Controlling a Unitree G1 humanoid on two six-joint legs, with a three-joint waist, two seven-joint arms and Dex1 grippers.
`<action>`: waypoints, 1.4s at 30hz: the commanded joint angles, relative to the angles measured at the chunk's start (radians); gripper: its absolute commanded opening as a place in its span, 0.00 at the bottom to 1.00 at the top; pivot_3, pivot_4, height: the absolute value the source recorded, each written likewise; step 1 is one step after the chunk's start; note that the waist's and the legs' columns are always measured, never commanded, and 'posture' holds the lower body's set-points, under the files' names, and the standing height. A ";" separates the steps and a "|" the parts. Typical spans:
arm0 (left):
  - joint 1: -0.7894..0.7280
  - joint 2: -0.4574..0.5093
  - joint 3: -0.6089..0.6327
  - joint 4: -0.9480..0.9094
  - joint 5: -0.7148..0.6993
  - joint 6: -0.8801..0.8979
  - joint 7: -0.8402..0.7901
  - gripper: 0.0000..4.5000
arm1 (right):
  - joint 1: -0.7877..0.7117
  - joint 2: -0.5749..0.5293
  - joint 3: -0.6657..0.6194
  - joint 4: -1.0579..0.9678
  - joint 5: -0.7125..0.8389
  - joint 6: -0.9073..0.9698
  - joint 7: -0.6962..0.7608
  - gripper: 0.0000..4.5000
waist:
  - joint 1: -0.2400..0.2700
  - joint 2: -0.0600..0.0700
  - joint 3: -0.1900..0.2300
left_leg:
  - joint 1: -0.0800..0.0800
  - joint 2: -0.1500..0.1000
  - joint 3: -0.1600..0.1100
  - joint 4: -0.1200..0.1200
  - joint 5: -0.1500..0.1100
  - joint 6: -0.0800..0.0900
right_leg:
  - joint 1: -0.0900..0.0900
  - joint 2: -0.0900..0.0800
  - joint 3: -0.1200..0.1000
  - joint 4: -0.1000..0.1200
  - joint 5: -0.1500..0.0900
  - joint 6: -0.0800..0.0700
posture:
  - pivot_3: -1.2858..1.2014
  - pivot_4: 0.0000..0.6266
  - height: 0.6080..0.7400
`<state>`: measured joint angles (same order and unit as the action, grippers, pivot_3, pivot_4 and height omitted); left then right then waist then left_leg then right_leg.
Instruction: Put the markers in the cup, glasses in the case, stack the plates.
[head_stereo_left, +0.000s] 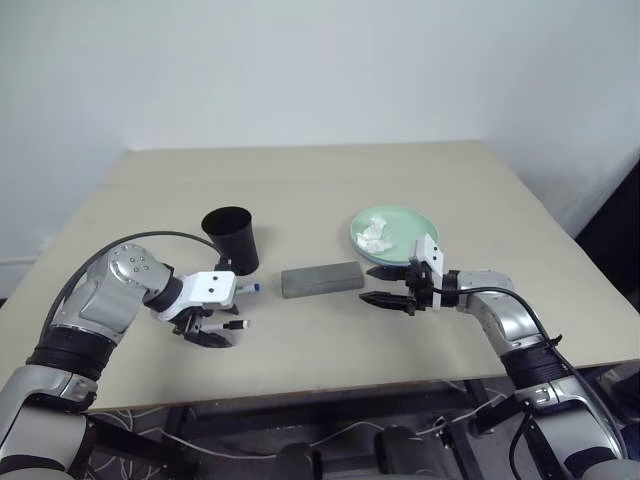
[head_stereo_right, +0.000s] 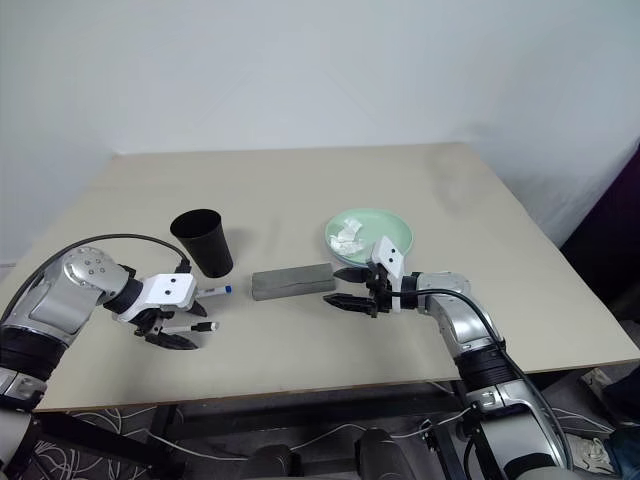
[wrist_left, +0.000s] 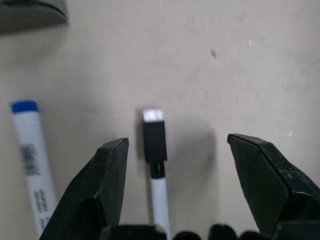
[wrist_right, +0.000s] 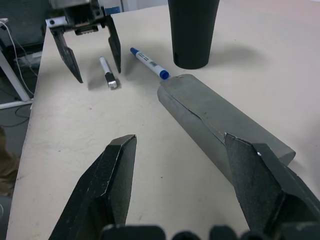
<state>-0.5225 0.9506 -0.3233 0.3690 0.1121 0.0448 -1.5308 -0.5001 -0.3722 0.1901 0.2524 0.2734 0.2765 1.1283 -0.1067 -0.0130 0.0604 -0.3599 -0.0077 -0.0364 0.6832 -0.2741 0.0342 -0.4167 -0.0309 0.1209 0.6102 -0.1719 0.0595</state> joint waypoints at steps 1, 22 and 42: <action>-0.022 -0.009 -0.014 0.035 0.037 -0.042 0.028 0.76 | -0.016 0.000 -0.009 -0.023 0.009 -0.008 0.003 0.67 | 0.000 0.000 0.000 | 0.000 0.000 0.000 0.000 0.000 0.000 | 0.000 0.000 0.000 0.000 0.000 0.000 | 0.52 0.00 0.97; -0.030 -0.063 -0.026 0.181 0.102 -0.156 0.100 0.02 | -0.012 -0.001 -0.010 -0.028 0.011 0.002 0.002 0.67 | 0.005 0.006 -0.002 | 0.012 0.004 0.001 -0.001 0.004 0.006 | 0.010 -0.001 0.000 0.001 -0.001 -0.003 | 0.52 0.00 0.97; -0.125 -0.271 0.374 0.010 -0.356 0.031 0.319 0.02 | -0.038 -0.009 -0.009 -0.018 0.008 0.005 0.018 0.67 | 0.005 0.003 -0.001 | 0.002 0.010 0.000 -0.001 0.009 0.011 | 0.002 -0.002 -0.016 0.000 0.000 -0.002 | 0.52 0.00 0.97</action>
<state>-0.6062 0.6811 -0.0155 0.4228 -0.1856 0.0668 -1.2569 -0.5081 -0.3779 0.1916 0.2520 0.2736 0.2887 1.1383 -0.1019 -0.0095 0.0592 -0.3581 0.0025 -0.0366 0.6822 -0.2648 0.0450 -0.4155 -0.0332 0.1040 0.6111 -0.1692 0.0554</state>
